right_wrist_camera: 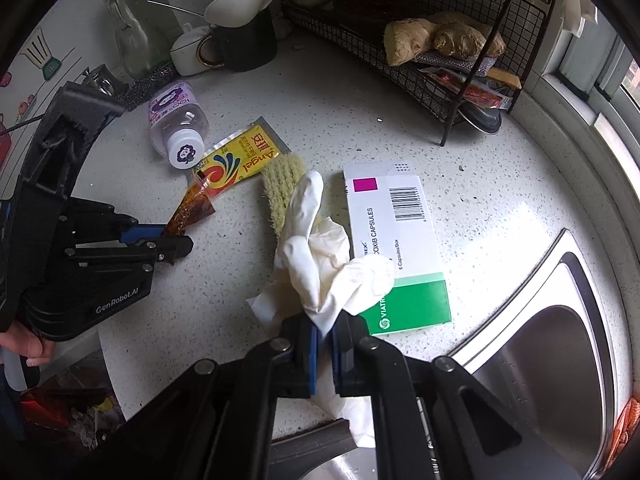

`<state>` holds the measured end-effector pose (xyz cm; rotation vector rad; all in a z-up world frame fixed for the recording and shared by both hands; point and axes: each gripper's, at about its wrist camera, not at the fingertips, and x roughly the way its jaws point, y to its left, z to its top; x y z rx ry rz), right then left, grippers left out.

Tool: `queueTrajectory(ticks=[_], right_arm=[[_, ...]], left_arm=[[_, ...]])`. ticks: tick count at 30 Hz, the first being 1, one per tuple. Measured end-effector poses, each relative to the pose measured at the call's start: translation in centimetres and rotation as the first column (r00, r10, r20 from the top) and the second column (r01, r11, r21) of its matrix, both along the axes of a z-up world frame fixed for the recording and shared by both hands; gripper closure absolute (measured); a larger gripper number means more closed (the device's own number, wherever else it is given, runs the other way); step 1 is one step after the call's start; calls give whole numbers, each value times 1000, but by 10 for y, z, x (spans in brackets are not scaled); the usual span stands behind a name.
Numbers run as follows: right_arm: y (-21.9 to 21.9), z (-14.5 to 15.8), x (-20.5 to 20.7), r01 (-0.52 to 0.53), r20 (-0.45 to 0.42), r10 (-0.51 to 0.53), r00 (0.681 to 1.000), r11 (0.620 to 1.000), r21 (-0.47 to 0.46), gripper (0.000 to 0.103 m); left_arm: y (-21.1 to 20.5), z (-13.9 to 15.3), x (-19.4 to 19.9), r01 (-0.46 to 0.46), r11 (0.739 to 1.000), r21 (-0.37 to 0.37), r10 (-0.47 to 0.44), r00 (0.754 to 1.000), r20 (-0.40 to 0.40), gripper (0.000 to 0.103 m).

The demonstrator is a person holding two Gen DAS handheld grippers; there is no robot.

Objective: Collect trash
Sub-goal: 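Grasp the brown sauce packet with the left gripper and lift it, then carry the sauce packet and gloves down over the red bucket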

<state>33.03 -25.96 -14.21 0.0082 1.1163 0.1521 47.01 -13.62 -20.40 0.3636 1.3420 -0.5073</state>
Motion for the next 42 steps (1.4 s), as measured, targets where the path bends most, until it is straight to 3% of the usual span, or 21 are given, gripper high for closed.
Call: queueTrajectory(ticks=[15,20,28,34,42], right_arm=[[41,36,-61,-45,58,45,997,999,2,98],[68,42,-82,-72,82,72,994,997,-7,98],[119,43,-129,-92,102,92,990,996,-3,98],[167,27,-175,-133,91,130,987,991,22,98],[206,-46,-209,-130,14,130,991,991,34,98]], left_arm=[[64,88,-93,40,998,-56,-33,993,116,94],[94,93,-113,21,998,-65,-12,991,137,94],[159,101,-177,-12,996,-88,26,987,157,94],[205,87,-230,-38,990,-135,56,989,135,94],[246,5,-280,-116,990,-85,119,993,25,94]])
